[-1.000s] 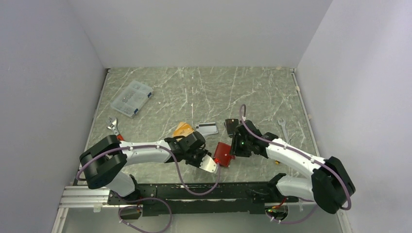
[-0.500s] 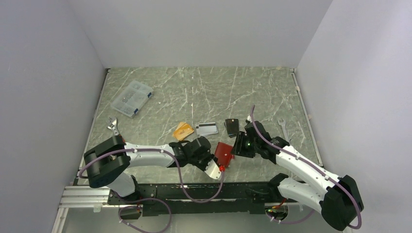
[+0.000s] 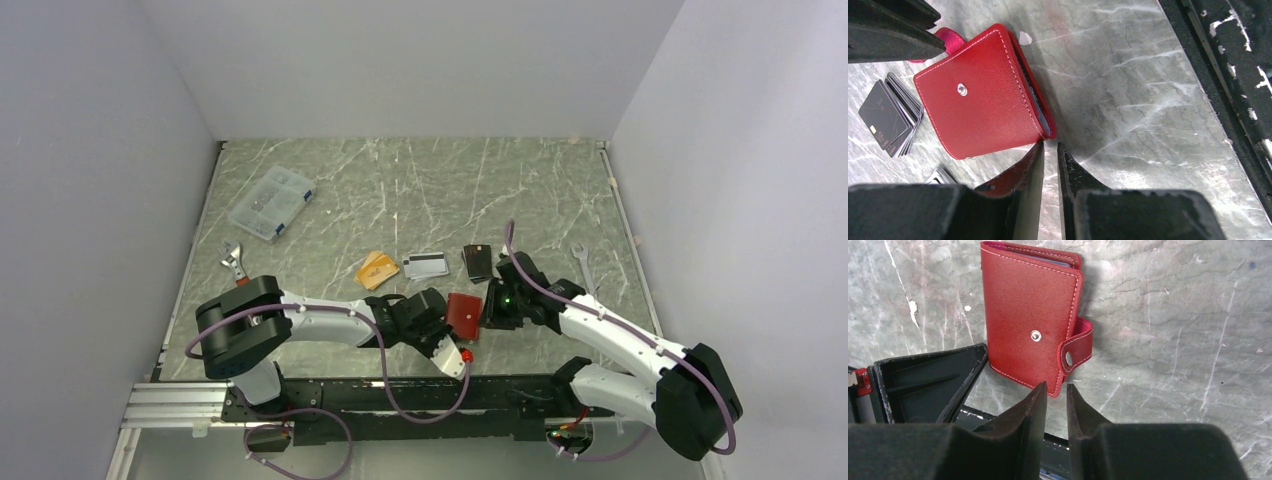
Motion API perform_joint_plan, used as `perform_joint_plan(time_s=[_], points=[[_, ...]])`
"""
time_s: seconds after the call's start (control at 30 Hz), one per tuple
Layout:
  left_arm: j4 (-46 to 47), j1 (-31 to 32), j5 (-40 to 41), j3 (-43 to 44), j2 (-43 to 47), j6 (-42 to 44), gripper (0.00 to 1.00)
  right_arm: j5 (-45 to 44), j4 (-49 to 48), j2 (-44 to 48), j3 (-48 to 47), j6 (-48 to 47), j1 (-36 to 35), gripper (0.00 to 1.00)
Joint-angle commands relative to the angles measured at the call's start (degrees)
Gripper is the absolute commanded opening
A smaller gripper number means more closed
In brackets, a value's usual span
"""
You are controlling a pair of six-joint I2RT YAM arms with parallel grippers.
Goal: Put the credit cards into the card holder
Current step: Close the card holder at the center of the board.
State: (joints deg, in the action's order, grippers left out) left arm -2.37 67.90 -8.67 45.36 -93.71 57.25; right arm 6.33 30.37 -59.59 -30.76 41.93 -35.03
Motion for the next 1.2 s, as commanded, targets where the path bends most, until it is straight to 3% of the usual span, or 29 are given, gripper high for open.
perform_joint_plan(time_s=[0.0, 0.13, 0.27, 0.4, 0.87, 1.1, 1.17], points=[[-0.1, 0.7, -0.5, 1.3, -0.2, -1.4, 0.21, -2.3, 1.0, -0.2, -2.2, -0.8, -0.2, 0.22], [-1.0, 0.7, -0.5, 1.4, 0.1, -1.8, 0.20, -3.0, 1.9, -0.4, -3.2, -1.5, -0.2, 0.23], [-0.9, 0.8, -0.2, 0.8, 0.7, -1.4, 0.20, -4.3, 4.4, -1.0, -6.0, -3.7, -0.2, 0.41], [0.1, 0.8, 0.7, 0.2, 1.1, -0.9, 0.20, -4.8, 5.6, -3.4, -8.9, -6.0, -0.2, 0.42], [1.9, 0.8, 2.2, -1.8, 1.7, 0.3, 0.20, -2.5, 5.1, -8.0, -8.5, -7.9, -0.2, 0.26], [1.9, 0.8, 2.3, -1.8, 2.2, 0.5, 0.20, -2.9, 4.0, -7.4, -7.9, -6.9, -0.2, 0.01], [1.9, 0.7, 2.3, -1.9, 2.3, 0.6, 0.20, -3.1, 3.7, -7.3, -7.8, -6.7, -0.2, 0.00]])
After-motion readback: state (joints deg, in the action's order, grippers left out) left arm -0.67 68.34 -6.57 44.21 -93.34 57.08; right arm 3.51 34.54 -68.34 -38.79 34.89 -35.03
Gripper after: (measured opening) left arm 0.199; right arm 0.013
